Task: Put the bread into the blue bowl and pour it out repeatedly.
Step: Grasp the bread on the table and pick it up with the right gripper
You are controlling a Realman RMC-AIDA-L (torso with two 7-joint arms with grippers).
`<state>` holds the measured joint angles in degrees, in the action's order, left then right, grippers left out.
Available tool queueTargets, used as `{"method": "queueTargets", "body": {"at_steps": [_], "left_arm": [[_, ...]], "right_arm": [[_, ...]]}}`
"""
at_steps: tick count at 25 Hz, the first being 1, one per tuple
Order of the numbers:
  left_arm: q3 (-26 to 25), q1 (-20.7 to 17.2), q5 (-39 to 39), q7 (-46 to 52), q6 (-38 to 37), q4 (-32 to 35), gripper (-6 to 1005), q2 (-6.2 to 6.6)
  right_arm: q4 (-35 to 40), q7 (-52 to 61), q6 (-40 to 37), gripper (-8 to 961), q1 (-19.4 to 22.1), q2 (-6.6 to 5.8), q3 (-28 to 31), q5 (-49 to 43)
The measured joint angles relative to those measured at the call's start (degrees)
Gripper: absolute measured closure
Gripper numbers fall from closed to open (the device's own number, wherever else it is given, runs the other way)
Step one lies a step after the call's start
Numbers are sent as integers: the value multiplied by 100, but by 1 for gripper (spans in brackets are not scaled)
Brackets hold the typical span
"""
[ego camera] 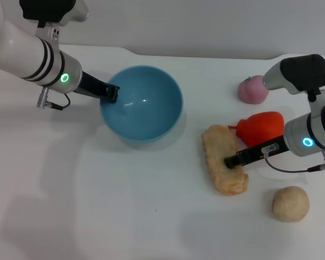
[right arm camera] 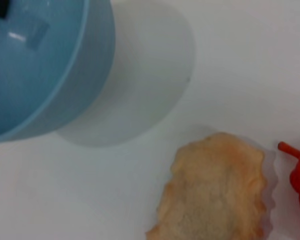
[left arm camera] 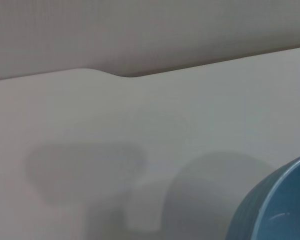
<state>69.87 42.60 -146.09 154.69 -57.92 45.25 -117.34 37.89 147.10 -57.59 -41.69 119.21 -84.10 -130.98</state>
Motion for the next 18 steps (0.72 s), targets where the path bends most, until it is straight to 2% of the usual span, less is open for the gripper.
{"method": "queueTargets", "body": {"at_steps": [9,14,18], "left_arm": [[0,2,2,0,-30,2,1000,-8],[0,12,-17,0,-108,-18,1000,-8],[10,15,-24,0,-285,-27,1001,-9]], "right_arm": [[191,-22,-25,689,133,-39,74,129],[852,-187,-341,735,380,-57,237,182],[1498,-664,-779,772,652,-66,819,610]]}}
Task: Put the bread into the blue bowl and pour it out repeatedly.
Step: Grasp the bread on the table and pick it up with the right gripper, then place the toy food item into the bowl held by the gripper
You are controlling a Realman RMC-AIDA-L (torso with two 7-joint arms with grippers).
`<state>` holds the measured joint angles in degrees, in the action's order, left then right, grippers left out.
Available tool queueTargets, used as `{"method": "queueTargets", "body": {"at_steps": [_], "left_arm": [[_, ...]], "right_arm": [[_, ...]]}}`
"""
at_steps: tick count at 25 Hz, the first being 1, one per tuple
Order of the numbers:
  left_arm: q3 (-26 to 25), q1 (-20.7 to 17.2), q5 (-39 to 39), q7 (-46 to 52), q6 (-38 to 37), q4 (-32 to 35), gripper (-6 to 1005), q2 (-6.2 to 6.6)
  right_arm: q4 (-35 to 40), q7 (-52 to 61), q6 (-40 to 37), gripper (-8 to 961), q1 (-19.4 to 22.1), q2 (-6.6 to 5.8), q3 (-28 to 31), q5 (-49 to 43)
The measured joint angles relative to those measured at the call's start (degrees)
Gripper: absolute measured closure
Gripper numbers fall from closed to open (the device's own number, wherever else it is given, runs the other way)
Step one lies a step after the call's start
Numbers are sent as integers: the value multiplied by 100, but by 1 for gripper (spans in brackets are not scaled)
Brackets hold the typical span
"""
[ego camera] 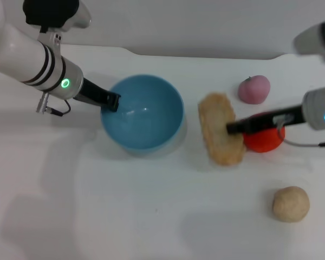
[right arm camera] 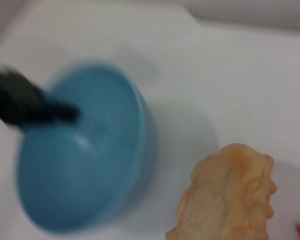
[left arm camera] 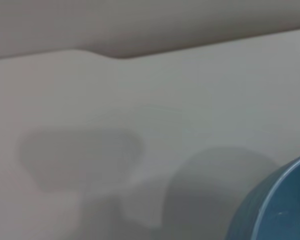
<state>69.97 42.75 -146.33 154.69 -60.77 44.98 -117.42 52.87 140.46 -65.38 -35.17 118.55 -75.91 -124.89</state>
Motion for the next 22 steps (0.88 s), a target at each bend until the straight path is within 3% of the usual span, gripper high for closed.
{"method": "queueTargets", "body": {"at_steps": [5,10,15,22], "left_arm": [[60,6,2,0,-142,-27,1001,-23],[84,40,56,0,-277,-99,1001,-71],[356,78,436,0,-322,-102,1000,-95],[697,164,761,0,-356,-104,1000,-90]], "right_arm": [[755,-1020,-457,802,295,-9,612,1014],[955,-1753,-483,822,269,-2,693,1777],[673,-2331,-310,848,-57,33,344,1834],[124,-2408,386,878,-481,30,-632,1480]]}}
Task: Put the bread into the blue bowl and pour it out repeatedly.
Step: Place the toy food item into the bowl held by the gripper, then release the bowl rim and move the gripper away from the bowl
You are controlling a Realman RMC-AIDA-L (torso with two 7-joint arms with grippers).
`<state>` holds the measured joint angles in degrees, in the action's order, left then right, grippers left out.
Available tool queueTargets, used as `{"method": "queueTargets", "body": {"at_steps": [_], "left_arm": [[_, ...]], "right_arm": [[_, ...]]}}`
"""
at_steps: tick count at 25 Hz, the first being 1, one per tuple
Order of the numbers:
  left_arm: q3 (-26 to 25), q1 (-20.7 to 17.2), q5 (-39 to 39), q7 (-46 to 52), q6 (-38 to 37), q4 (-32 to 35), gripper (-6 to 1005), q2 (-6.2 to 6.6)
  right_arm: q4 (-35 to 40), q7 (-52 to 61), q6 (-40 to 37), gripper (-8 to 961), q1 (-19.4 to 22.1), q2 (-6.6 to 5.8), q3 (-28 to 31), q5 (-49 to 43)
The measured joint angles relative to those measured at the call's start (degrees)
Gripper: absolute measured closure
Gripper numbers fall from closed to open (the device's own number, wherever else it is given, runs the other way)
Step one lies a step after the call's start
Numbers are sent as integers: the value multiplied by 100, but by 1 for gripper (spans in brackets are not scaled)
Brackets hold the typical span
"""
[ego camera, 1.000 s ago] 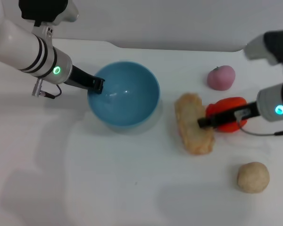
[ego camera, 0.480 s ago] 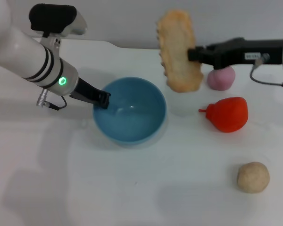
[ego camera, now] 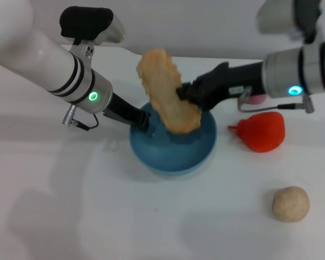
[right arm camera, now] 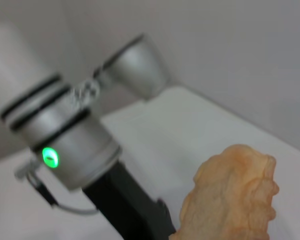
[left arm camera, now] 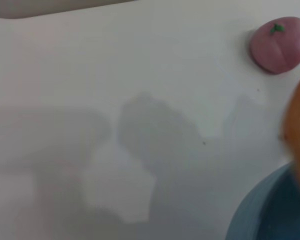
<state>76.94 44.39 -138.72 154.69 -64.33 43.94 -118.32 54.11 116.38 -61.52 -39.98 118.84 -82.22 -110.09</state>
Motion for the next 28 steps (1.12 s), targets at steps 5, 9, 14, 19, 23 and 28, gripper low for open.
{"method": "queueTargets", "body": {"at_steps": [5,9,14,19,23,28], "left_arm": [[-5,34,4,0,-54,0,1000,11],[-30,49,10,0,-125,33,1000,16],[-30,112,15,0,-132,4,1001,25],[-12,116,18,0,-148,-2,1001,28],[20,119,19,18,-184,-2,1001,16],[265,127,161,55,-170,-11,1001,-19]], "right_arm": [[13,29,200,892,29,7,-430,-139],[-21,76,175,782,64,-4,-459,-206],[293,347,83,608,264,-21,-405,-333],[1143,370,-206,567,830,15,70,-357],[1207,372,-666,562,996,18,734,-344],[1202,356,-450,558,1357,54,1488,-161]]}}
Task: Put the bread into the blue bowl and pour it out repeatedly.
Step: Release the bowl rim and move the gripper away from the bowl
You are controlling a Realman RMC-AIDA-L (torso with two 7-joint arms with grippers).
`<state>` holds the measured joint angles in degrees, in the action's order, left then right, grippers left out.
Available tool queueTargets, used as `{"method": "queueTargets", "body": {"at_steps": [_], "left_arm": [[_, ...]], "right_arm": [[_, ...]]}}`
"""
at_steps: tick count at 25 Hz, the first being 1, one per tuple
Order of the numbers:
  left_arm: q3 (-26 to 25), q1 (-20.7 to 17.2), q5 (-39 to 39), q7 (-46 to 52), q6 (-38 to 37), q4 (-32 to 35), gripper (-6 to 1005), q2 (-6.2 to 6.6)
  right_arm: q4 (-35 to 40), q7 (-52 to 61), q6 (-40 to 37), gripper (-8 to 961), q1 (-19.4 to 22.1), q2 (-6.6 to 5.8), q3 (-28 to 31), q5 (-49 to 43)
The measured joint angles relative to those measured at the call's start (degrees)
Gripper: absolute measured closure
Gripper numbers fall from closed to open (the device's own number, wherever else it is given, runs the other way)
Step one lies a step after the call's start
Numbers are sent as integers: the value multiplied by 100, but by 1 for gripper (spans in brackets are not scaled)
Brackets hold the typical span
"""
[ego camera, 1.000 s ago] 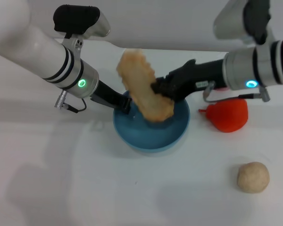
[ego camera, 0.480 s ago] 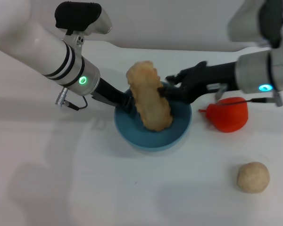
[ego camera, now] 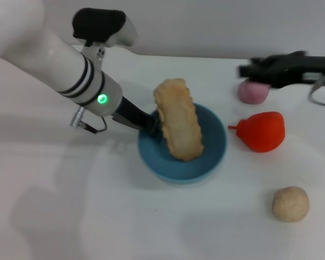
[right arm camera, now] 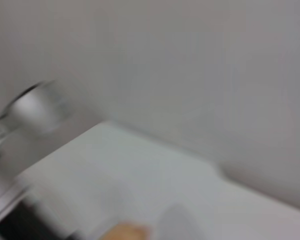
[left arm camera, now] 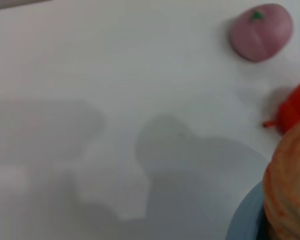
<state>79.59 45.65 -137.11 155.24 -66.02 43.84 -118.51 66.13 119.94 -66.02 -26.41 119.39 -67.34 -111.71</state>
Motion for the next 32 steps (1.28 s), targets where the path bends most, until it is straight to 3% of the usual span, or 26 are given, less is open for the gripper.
{"method": "queueTargets", "body": {"at_steps": [9,17,23,25,32], "left_arm": [[856,92,803,3,591,-546,1000,-1],[939,147,848,-17,1005,-708,1000,14],[946,118,836,-46,1114,-639,846,36],[887,84,839,-46,1124,-563,615,49],[-23,-100,849,-52,882,-419,482,82]], "right_arm": [[-637,-671,398,559,564,-28,611,1147],[-810,-854,397,559,616,-37,601,1362],[-874,-858,403,559,614,-39,615,1363],[-895,-858,407,559,611,-39,616,1363],[-900,-859,420,559,593,-39,627,1379]]}}
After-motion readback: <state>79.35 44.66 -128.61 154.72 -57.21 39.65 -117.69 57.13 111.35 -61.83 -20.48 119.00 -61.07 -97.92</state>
